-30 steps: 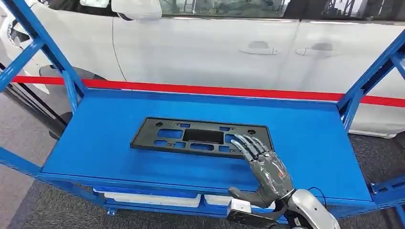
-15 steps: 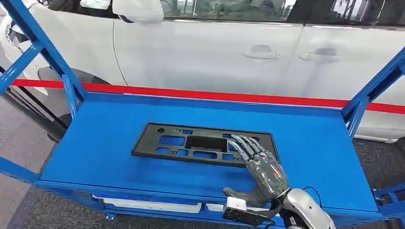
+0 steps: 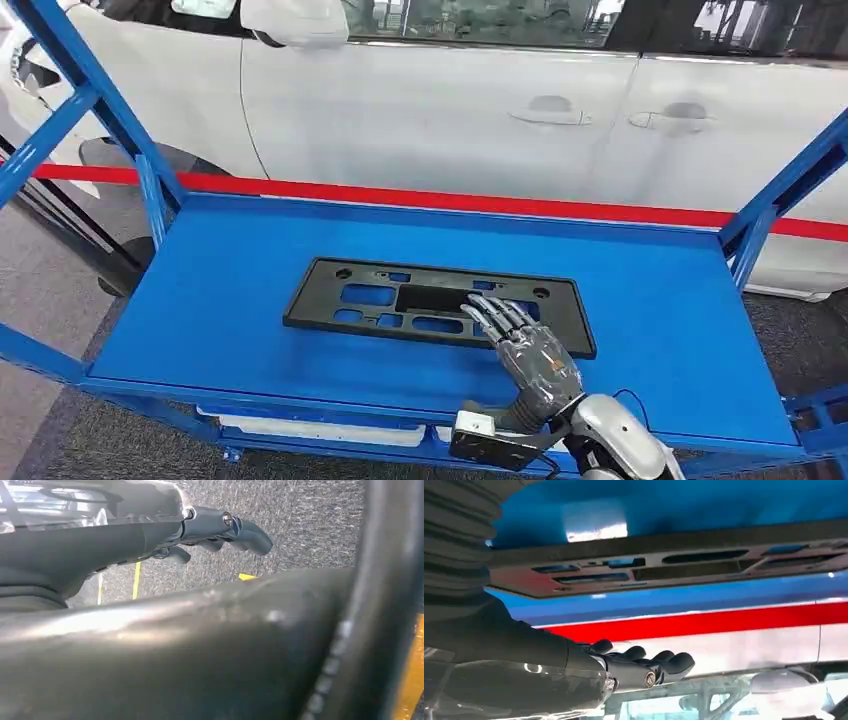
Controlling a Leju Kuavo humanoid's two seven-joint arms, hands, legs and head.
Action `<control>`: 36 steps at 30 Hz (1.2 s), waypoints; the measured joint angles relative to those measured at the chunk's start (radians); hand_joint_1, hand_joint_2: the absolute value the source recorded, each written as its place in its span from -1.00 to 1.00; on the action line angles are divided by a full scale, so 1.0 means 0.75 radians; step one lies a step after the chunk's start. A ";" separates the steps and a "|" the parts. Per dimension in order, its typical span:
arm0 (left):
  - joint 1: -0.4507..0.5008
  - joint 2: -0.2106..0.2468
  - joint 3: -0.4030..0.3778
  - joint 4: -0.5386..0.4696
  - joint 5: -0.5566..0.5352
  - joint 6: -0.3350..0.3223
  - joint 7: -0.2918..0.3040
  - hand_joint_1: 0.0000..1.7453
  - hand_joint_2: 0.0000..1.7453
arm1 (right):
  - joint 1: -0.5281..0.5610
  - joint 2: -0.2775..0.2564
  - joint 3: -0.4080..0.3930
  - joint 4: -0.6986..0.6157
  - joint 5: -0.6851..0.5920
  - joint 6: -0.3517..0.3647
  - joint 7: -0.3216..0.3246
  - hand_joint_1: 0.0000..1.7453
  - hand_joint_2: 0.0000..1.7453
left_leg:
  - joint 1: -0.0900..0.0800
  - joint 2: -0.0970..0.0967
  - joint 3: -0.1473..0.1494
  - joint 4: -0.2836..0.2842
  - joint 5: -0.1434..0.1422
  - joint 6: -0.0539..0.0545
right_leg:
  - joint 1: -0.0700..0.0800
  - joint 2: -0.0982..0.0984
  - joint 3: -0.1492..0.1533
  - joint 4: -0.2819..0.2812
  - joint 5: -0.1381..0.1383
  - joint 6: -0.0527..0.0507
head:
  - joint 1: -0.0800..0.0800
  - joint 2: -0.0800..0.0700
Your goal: Take the parts from the cabinet and place them on the table.
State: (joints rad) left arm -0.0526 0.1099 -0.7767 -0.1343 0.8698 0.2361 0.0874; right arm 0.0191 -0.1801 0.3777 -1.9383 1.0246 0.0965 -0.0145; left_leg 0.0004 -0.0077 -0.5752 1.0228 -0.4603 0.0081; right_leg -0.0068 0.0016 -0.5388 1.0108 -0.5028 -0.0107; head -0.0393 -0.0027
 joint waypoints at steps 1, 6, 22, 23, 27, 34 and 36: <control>0.000 0.001 0.000 0.000 0.000 0.001 -0.001 -1.00 -1.00 | -0.001 0.001 0.002 0.006 0.000 0.000 0.000 -1.00 1.00 | 0.000 0.000 0.000 0.000 0.000 0.000 | 0.000 0.000 0.000 0.000 0.000 0.000 | 0.000 0.000; 0.000 0.001 0.000 0.000 0.000 0.001 -0.001 -1.00 -1.00 | -0.004 0.004 0.009 0.024 0.000 0.000 0.001 -1.00 1.00 | 0.001 0.000 0.000 0.000 0.000 -0.001 | 0.002 0.000 0.000 0.000 0.000 0.000 | 0.000 0.000; -0.002 0.000 -0.003 0.000 0.014 0.000 -0.014 -1.00 -1.00 | -0.053 0.032 0.044 0.074 0.037 0.039 0.045 -1.00 1.00 | 0.003 0.000 0.001 0.000 0.001 -0.002 | 0.005 0.000 -0.001 0.003 0.000 0.000 | 0.000 0.000; -0.002 0.000 -0.004 0.000 0.015 -0.001 -0.018 -1.00 -1.00 | -0.063 0.039 0.048 0.082 0.041 0.040 0.050 -1.00 1.00 | 0.003 0.000 0.001 0.000 0.001 -0.002 | 0.005 0.000 -0.001 0.003 0.000 0.000 | 0.000 0.000; -0.006 0.001 -0.014 0.000 0.019 -0.001 -0.033 -1.00 -1.00 | -0.111 0.075 0.060 0.131 0.050 0.040 0.068 -1.00 1.00 | 0.003 0.000 0.001 0.000 0.001 -0.001 | 0.005 0.000 0.000 0.003 0.000 0.000 | 0.000 0.000; -0.010 0.001 -0.036 0.000 0.025 -0.001 -0.037 -1.00 -1.00 | -0.185 0.158 0.080 0.244 0.100 0.041 0.097 -1.00 1.00 | 0.003 0.001 0.001 0.000 0.001 -0.001 | 0.005 0.000 -0.001 0.003 0.000 0.000 | 0.000 0.000; -0.011 0.001 -0.038 0.000 0.027 -0.001 -0.038 -1.00 -1.00 | -0.205 0.183 0.084 0.276 0.111 0.042 0.100 -1.00 1.00 | 0.003 0.001 0.001 0.000 0.001 -0.001 | 0.005 0.000 -0.001 0.003 0.000 0.000 | 0.000 0.000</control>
State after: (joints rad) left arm -0.0609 0.1102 -0.8053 -0.1343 0.8900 0.2357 0.0591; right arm -0.1348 -0.0431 0.4410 -1.7311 1.1082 0.1278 0.0607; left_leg 0.0026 -0.0072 -0.5744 1.0227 -0.4594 0.0071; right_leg -0.0034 0.0017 -0.5392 1.0132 -0.5030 -0.0108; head -0.0393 -0.0027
